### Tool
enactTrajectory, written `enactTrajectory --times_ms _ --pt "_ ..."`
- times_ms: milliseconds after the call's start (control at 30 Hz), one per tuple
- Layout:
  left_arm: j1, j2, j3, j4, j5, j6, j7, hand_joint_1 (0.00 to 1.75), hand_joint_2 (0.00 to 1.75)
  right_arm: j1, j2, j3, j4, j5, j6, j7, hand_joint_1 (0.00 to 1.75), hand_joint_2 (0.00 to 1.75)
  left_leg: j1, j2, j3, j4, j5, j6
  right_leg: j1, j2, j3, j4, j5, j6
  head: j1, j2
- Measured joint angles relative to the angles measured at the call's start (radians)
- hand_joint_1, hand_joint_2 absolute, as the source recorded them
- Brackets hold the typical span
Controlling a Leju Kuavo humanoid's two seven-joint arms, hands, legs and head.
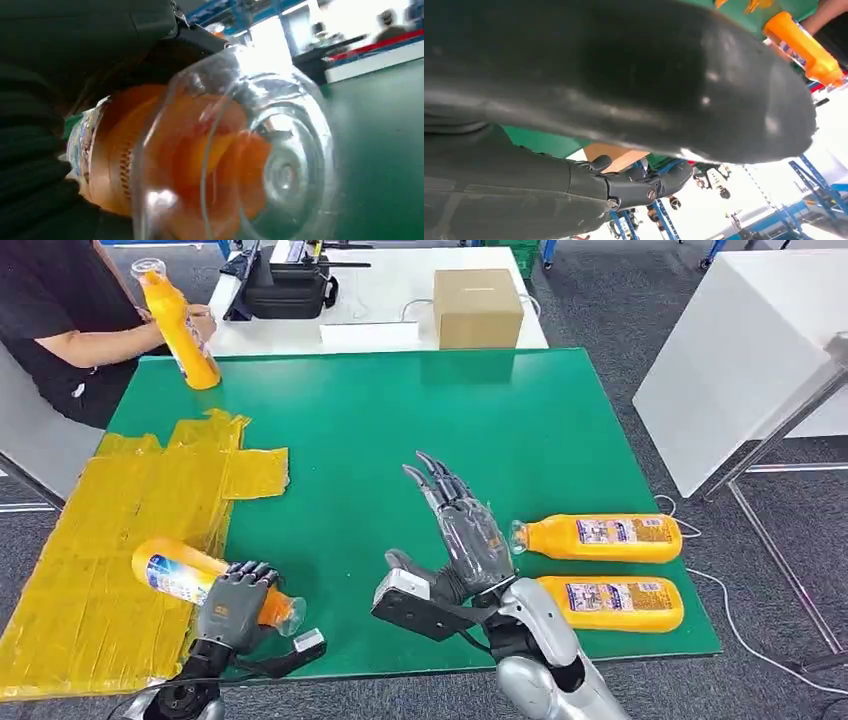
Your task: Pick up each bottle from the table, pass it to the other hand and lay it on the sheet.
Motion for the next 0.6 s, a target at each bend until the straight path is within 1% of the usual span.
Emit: enactTrajectory --times_ms 67,100,267,400,467,533,600 --pt "-0.029 0.006 -0.023 0.028 0.002 -0.026 0.089 0.0 0.0 0.003 0.0 0.002 0.0 0.003 0.007 0.0 0.0 0.0 0.0 -0.001 0.001 0.0 0.0 0.0 0.0 0.0 0.003 0.0 0.0 0.0 0.0 0.0" --pt "-0.039 0.008 -0.026 0.041 0.002 -0.031 0.1 0.0 0.0 0.005 0.0 0.003 0.0 0.003 0.007 0.0 0.0 0.0 0.0 -0.001 0.002 0.0 0.0 0.0 0.0 0.0 0.003 0.0 0.0 0.0 0.0 0.0" --pt "-0.077 0.019 -0.03 0.098 0.001 -0.034 0.11 0.0 0.0 0.011 0.0 0.005 0.0 0.003 0.007 0.001 0.0 0.0 0.0 -0.001 0.005 0.0 0.0 0.0 0.0 0.0 0.006 0.0 0.0 0.0 0.0 0.0" --pt "-0.086 0.024 -0.03 0.124 -0.001 0.034 0.119 0.0 0.0 0.017 0.0 0.008 0.0 0.004 0.008 0.001 0.0 0.0 0.0 0.0 0.006 0.0 0.001 -0.001 0.0 0.0 0.006 0.0 0.0 -0.001 0.0 0.0" --pt "-0.083 0.019 -0.004 0.128 0.003 0.094 0.061 0.0 0.0 0.02 -0.002 0.009 0.0 0.004 0.009 0.001 0.0 0.0 0.0 0.0 0.006 0.0 0.001 -0.001 0.0 0.0 0.006 0.0 0.0 -0.001 0.0 0.0" --pt "-0.077 0.004 0.052 0.127 0.063 0.163 -0.063 0.0 0.0 0.023 -0.005 0.01 -0.002 0.002 0.009 0.001 0.0 0.0 0.0 -0.001 0.006 0.0 0.001 -0.001 0.0 0.0 0.006 0.0 0.0 -0.001 0.0 0.0" --pt "-0.072 -0.015 0.119 0.114 0.245 0.202 -0.225 0.0 0.0 0.026 -0.009 0.011 -0.003 -0.003 0.009 0.001 0.0 0.0 0.0 -0.001 0.005 0.0 0.001 -0.001 0.0 -0.001 0.006 0.0 0.0 -0.001 0.0 0.0"
